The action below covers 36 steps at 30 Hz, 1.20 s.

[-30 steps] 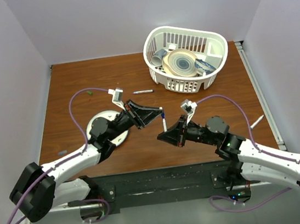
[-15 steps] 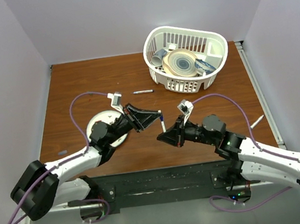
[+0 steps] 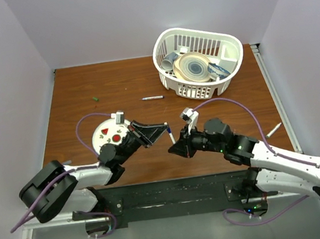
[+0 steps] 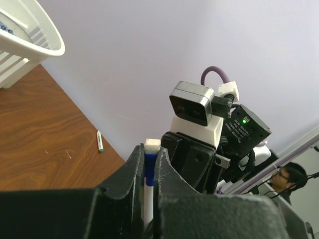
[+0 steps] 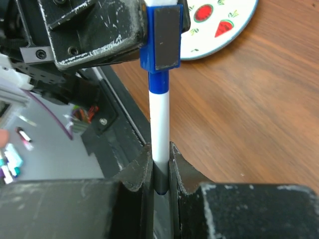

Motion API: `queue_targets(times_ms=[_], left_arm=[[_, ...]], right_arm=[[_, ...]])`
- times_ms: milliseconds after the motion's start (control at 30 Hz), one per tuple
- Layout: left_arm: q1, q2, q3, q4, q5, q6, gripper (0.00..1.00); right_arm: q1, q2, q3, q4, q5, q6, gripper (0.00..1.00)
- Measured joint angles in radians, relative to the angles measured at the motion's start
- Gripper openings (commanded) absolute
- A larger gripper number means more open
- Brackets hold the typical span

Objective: Insert the pens into the pen caps

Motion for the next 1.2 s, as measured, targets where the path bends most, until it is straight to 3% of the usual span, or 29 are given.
queue_targets(times_ms=[167,433,833,933,1200], left_arm=[[-0.013,0.082,-0.040,0.080,-0.060,-0.090,0.00],[-0.050,0.166,-0.045,0.080,-0.108,-0.137,0.00],[-0.140,0.014,-0.014,0.056,-0.287,0.061,0.00],[-0.146,-0.043,0.003,-0.006,-0.312,0.108,0.00],[-0.161,-0.168,0.130,-0.372,-0.327,0.230,0.00]], right_arm=[[0.000,0.029,0.037,-0.092,0.010,-0.049,0.00],[-0.002,0.059,0.060,-0.230,0.058,-0.101,0.00],[-0.002,0.097,0.207,-0.313,0.103,-0.163,0.00],[0.001,0.111,0.238,-0.319,0.115,-0.162,0.00],[0.001,0.099,0.233,-0.316,0.171,-0.148,0.00]])
